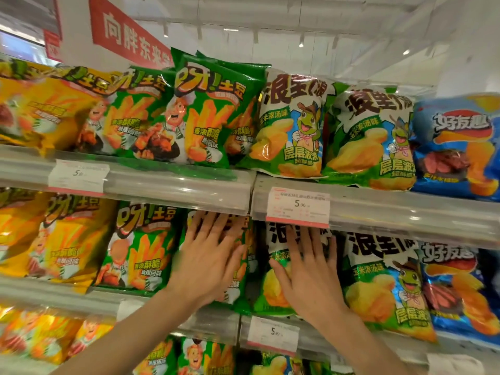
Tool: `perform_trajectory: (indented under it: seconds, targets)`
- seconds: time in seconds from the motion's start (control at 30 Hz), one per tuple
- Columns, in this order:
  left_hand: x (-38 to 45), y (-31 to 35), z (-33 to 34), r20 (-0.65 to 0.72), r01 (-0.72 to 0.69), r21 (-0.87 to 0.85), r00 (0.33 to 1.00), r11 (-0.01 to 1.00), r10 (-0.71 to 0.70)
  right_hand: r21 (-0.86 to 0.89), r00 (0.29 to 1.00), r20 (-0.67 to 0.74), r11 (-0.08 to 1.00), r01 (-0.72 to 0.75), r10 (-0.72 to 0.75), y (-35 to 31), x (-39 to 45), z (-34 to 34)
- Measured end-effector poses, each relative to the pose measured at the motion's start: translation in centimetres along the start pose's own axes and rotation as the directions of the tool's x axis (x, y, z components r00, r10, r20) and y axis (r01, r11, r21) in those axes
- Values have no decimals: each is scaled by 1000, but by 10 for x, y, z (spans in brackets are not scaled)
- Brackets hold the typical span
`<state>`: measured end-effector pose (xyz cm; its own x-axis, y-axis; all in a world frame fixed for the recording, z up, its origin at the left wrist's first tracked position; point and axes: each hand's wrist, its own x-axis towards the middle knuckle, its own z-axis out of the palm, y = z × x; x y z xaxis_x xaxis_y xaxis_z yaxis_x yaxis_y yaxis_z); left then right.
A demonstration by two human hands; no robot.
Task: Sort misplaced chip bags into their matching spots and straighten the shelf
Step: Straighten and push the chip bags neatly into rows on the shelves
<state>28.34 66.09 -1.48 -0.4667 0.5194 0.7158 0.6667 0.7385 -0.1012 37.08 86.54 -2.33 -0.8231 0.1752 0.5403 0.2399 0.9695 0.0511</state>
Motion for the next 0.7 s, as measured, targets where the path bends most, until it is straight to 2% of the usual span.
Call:
perform_trajectory:
  seconds: [0.2, 0.4, 0.47, 0.5, 0.6, 0.7]
  targets:
    - [1, -3, 9, 32, 23, -17, 999, 1000, -22, -69, 1000, 16, 997, -23, 24, -11, 0, 7]
    - [0, -4, 8, 16, 21, -74, 1000, 997, -20, -6, 998, -2, 998, -58, 58, -16, 4, 15]
    - [0, -5, 7, -23, 13, -73, 1000, 997, -14, 102, 999, -11, 994, -43, 44, -13, 4, 17]
    - [0, -6, 6, -49, 1, -67, 999, 998, -5, 212, 999, -19, 977, -29, 34, -11, 6, 16]
    - [-1, 2, 3, -139, -81, -74, 988, 994, 70, 505, 997, -55, 863, -14, 49, 3, 1, 5]
    - [5, 30, 0, -170, -145, -158, 978, 977, 117, 528, 984, -156, 849, 8, 88, 32, -10, -11]
